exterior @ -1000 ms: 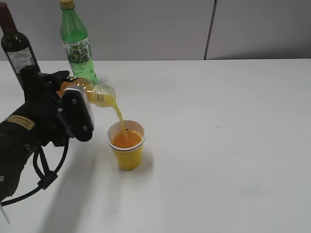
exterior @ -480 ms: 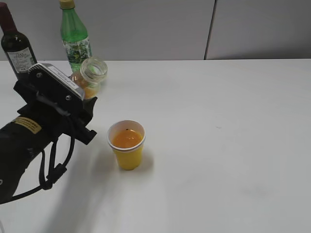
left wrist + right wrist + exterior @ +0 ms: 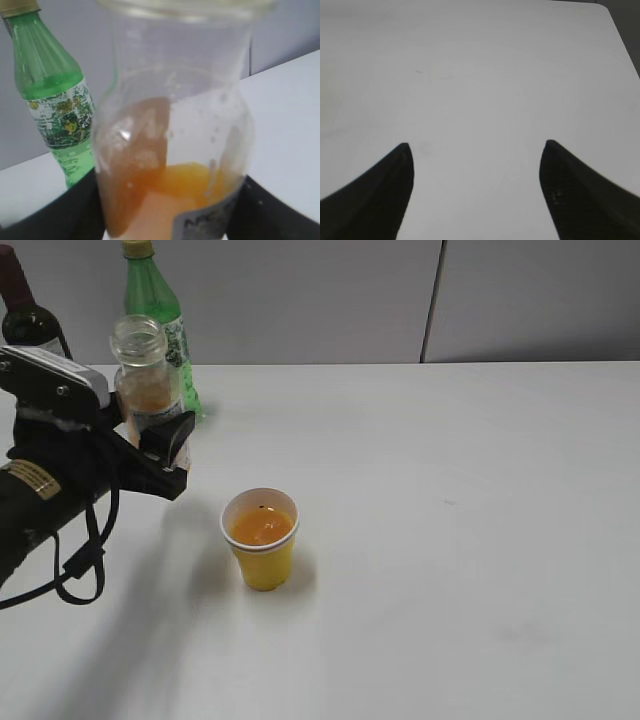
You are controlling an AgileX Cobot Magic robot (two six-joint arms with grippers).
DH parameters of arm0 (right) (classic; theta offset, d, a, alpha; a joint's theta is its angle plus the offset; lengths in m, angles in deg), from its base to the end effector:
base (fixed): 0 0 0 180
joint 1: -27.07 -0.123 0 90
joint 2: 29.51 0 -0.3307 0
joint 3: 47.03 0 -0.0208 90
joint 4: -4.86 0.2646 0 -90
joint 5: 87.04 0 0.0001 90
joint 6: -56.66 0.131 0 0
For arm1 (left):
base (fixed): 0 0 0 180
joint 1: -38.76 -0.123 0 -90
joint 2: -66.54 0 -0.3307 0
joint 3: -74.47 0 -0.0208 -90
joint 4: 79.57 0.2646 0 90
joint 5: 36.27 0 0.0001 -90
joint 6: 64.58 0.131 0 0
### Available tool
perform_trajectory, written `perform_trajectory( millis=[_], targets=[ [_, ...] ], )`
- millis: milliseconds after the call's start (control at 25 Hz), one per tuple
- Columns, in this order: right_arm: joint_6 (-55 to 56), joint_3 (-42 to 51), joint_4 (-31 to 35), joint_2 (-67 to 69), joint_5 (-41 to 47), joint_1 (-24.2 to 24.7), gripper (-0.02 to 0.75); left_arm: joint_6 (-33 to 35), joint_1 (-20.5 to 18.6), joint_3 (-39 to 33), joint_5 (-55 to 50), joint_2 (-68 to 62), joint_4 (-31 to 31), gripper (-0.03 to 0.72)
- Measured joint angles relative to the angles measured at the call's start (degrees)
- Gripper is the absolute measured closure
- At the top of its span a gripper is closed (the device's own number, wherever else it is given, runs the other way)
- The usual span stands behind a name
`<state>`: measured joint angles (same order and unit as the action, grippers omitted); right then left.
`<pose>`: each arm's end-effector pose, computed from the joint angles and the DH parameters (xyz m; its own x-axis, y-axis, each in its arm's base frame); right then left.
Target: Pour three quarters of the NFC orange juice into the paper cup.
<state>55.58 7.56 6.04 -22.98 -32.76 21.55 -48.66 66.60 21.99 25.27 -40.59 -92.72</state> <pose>0.0111 0.0033 0.2504 -0.4261 -0.0480 -0.9034 -0.1141 0.9935 0.0010 0.3093 -0.1337 0.1787 -0.0851 0.2291 -0.9697 0.3011 0.9336 0.1942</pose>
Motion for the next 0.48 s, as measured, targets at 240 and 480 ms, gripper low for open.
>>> perform_trajectory(
  millis=[240, 480],
  targets=[
    [0.0, 0.0, 0.0, 0.0, 0.0, 0.0, 0.146, -9.4, -9.2, 3.4, 0.3, -3.6, 11.3, 0.209],
    [0.0, 0.0, 0.0, 0.0, 0.0, 0.0, 0.146, -11.4, -10.4, 11.0, 0.3, -10.8, 20.1, 0.209]
  ],
)
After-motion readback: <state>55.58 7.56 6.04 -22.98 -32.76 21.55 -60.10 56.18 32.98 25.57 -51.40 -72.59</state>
